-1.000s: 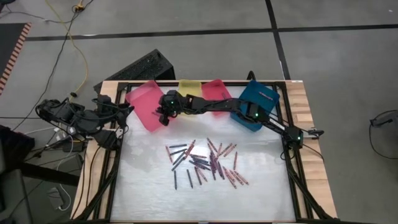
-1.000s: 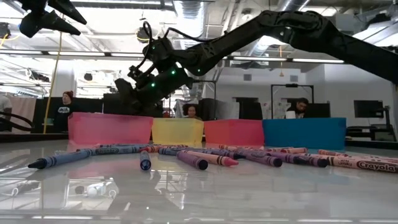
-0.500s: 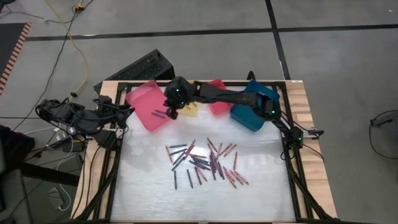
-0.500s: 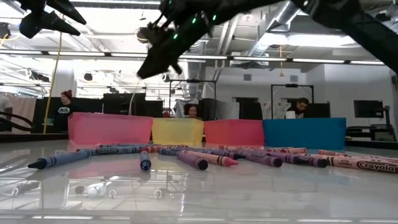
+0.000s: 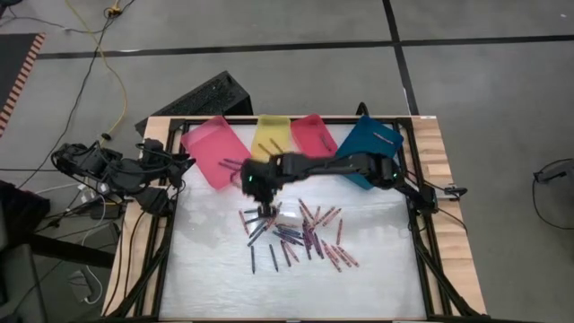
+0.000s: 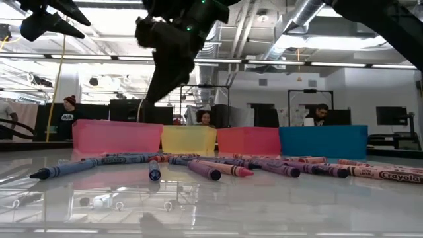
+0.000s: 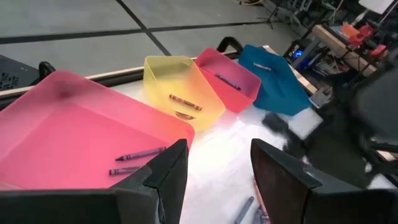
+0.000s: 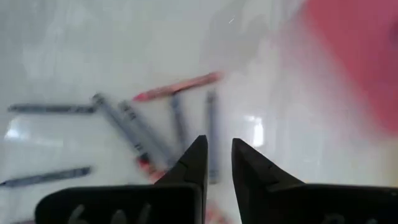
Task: Sort crayons
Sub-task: Put the blue crayon into the red bin
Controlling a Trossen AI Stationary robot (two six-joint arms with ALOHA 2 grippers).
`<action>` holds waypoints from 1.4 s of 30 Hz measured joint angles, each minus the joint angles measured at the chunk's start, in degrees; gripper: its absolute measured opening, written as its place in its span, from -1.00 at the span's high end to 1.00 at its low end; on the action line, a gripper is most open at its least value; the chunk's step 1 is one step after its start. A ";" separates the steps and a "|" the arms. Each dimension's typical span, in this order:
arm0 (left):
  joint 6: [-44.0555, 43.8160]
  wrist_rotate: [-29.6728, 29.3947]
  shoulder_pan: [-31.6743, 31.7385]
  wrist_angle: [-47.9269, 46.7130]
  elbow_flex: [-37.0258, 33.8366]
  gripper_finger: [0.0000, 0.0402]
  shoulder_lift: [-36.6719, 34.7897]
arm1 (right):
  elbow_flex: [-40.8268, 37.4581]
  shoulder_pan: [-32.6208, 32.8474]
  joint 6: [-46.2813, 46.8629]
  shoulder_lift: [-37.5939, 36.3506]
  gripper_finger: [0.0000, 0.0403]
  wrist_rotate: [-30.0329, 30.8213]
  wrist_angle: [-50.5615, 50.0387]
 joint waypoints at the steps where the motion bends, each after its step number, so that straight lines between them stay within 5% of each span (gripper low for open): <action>1: 0.00 -0.02 0.00 0.00 0.00 0.18 0.00 | 0.01 0.18 0.03 0.70 0.67 -0.28 0.22; 28: -0.90 3.22 0.00 -2.14 -1.73 0.18 0.99 | -7.48 0.79 1.67 1.58 0.65 2.41 11.46; 42: 2.25 4.01 0.01 -4.68 -1.73 0.18 0.98 | -11.81 1.17 3.14 1.53 0.20 3.74 15.17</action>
